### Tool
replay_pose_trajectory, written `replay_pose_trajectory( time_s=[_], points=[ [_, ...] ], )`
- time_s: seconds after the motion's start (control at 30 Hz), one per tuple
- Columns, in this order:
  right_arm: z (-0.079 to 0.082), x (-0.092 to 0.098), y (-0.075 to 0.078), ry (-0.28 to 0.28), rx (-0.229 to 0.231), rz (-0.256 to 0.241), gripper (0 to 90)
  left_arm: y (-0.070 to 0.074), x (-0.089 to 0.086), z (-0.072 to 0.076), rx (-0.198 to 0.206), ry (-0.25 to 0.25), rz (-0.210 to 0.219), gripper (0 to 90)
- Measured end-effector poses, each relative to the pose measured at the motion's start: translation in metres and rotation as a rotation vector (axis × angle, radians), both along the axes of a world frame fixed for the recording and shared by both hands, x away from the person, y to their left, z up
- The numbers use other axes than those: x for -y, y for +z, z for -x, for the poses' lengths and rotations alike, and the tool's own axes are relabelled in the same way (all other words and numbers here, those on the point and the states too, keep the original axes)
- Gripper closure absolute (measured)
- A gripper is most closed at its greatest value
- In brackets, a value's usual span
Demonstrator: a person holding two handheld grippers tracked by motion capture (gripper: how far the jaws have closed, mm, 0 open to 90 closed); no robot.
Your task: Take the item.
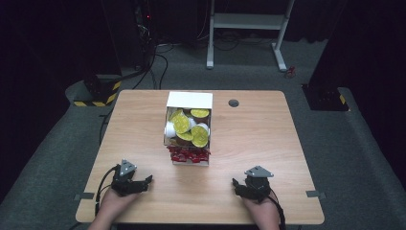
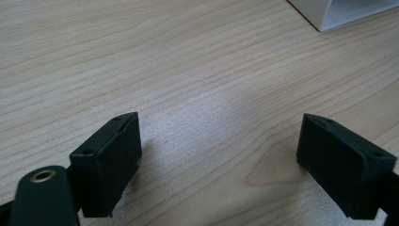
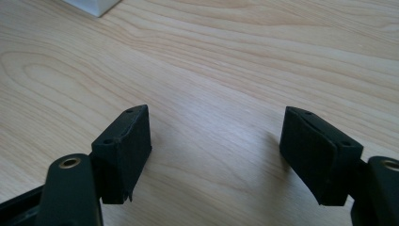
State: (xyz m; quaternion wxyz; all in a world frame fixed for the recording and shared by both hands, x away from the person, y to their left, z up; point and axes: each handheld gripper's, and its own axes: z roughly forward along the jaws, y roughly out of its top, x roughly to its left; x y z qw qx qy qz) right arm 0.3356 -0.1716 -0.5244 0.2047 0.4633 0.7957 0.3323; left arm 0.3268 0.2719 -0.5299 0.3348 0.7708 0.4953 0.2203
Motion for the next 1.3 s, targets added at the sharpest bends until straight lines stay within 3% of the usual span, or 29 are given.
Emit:
replay_pose_trajectory(
  time_s=[0.37,0.47,0.7,1.0,1.3],
  points=[
    [-0.003,-0.013,0.004,0.033,-0.036,-0.001,26.0,0.0,0.0,0.0,-0.002,0.002,0.006,14.9],
    [-0.005,-0.019,0.01,0.045,0.002,-0.002,26.3,0.0,0.0,0.0,-0.003,0.001,0.006,14.9],
    [-0.008,-0.026,0.019,0.052,0.02,-0.021,26.5,0.0,0.0,0.0,-0.004,-0.003,0.005,14.9],
    [-0.01,-0.037,0.035,0.093,0.08,-0.026,27.6,0.0,0.0,0.001,0.0,-0.012,0.002,14.9],
    [-0.01,-0.043,0.05,0.095,0.123,-0.052,27.7,0.0,-0.001,0.0,0.004,-0.02,-0.008,14.9]
  ],
)
